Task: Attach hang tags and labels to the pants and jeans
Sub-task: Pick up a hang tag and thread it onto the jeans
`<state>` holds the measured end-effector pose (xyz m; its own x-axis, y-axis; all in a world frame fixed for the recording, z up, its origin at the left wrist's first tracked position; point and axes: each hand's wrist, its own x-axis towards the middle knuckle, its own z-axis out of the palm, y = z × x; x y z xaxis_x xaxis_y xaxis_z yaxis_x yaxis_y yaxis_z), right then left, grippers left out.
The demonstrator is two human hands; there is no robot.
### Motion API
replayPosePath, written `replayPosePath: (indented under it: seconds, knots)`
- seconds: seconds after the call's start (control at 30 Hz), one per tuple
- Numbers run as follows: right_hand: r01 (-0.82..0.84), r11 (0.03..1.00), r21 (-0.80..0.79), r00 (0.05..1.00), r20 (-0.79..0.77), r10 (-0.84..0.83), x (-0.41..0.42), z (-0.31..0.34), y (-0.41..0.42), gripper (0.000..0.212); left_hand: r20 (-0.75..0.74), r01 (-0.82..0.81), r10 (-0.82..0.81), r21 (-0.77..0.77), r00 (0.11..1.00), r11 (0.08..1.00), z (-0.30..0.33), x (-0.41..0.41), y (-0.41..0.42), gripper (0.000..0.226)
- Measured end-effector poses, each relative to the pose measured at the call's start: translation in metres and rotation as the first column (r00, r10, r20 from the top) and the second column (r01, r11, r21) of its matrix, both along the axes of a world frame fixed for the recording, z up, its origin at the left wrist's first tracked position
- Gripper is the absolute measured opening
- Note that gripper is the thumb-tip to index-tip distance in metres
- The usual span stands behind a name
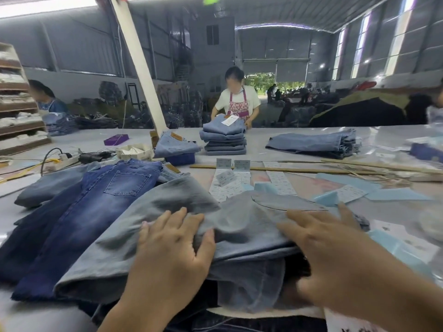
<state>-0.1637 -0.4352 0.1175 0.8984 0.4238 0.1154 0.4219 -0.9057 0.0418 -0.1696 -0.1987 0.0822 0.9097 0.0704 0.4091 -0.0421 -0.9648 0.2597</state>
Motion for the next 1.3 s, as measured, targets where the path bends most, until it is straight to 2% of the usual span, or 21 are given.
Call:
replayPosePath:
  seconds: [0.1,0.17,0.23,0.33,0.4,0.43,0.47,0.57,0.63,0.7,0.8,0.83,0.97,1.03,1.07,1.13,1.2,1.3]
  knots:
    - [-0.056,0.989,0.139,0.974,0.227,0.024,0.006,-0.001,-0.015,0.031,-0.014,0.258,-0.258,0.015,0.966,0.966,0.010,-0.003,-0.011,0.069]
    - [-0.091,0.975,0.201,0.950,0.312,0.024,0.010,-0.005,-0.013,0.014,-0.085,0.439,-0.433,0.061,0.897,0.897,0.018,-0.005,-0.018,0.070]
    - [-0.107,0.966,0.234,0.936,0.351,0.018,0.013,-0.010,-0.010,0.014,-0.130,0.516,-0.502,0.124,0.855,0.848,0.022,-0.005,-0.020,0.080]
    - [-0.157,0.946,0.285,0.902,0.430,0.020,0.018,-0.016,-0.008,0.016,-0.174,0.548,-0.522,0.175,0.835,0.818,0.024,-0.001,-0.020,0.095]
    - [-0.224,0.917,0.329,0.868,0.495,0.035,0.019,-0.017,-0.009,0.006,-0.177,0.557,-0.529,0.199,0.830,0.806,0.026,0.001,-0.020,0.096]
    - [-0.249,0.903,0.350,0.853,0.521,0.034,0.019,-0.016,-0.007,0.005,-0.152,0.555,-0.534,0.206,0.832,0.806,0.027,0.002,-0.021,0.090]
    - [-0.267,0.889,0.371,0.841,0.540,0.027,0.019,-0.015,-0.005,0.012,-0.108,0.545,-0.535,0.217,0.838,0.810,0.028,0.002,-0.023,0.080]
    - [-0.331,0.867,0.372,0.793,0.607,0.043,0.017,-0.005,0.009,0.027,0.092,0.508,-0.546,0.265,0.833,0.820,0.032,0.004,-0.029,0.035]
    - [-0.345,0.862,0.373,0.774,0.632,0.036,0.015,0.006,0.021,0.029,0.238,0.474,-0.510,0.195,0.826,0.859,0.035,0.007,-0.028,0.017]
    - [-0.343,0.856,0.388,0.778,0.628,0.027,0.011,0.019,0.032,0.028,0.374,0.403,-0.397,0.066,0.838,0.913,0.036,0.011,-0.021,0.021]
    - [-0.346,0.857,0.382,0.836,0.541,0.097,0.005,0.022,0.040,0.027,0.467,0.335,-0.253,-0.100,0.847,0.937,0.031,0.013,-0.012,0.020]
    - [-0.330,0.864,0.380,0.860,0.498,0.109,0.003,0.019,0.038,0.037,0.469,0.334,-0.242,-0.123,0.849,0.934,0.029,0.012,-0.012,0.018]
    - [-0.043,0.921,0.388,0.965,0.254,-0.062,-0.005,-0.011,0.021,0.108,0.412,0.354,-0.262,-0.164,0.873,0.921,0.024,0.006,-0.013,0.023]
    - [0.047,0.952,0.303,0.986,0.141,-0.094,-0.006,-0.027,0.021,0.117,0.335,0.385,-0.320,-0.150,0.886,0.911,0.028,0.003,-0.015,0.023]
    - [0.060,0.969,0.240,0.986,0.135,-0.095,-0.005,-0.031,0.022,0.112,0.287,0.415,-0.364,-0.139,0.886,0.899,0.031,0.002,-0.016,0.024]
    - [0.024,0.986,0.166,0.978,0.198,-0.057,0.000,-0.032,0.020,0.087,0.171,0.477,-0.456,-0.109,0.873,0.872,0.039,-0.002,-0.017,0.031]
    - [-0.064,0.978,0.198,0.967,0.256,0.012,0.004,-0.026,0.013,0.061,0.022,0.497,-0.496,-0.037,0.868,0.867,0.046,-0.010,-0.017,0.029]
    - [-0.087,0.960,0.268,0.956,0.292,0.005,0.001,-0.018,-0.001,0.038,-0.107,0.394,-0.380,0.175,0.919,0.902,0.050,-0.020,-0.018,0.016]
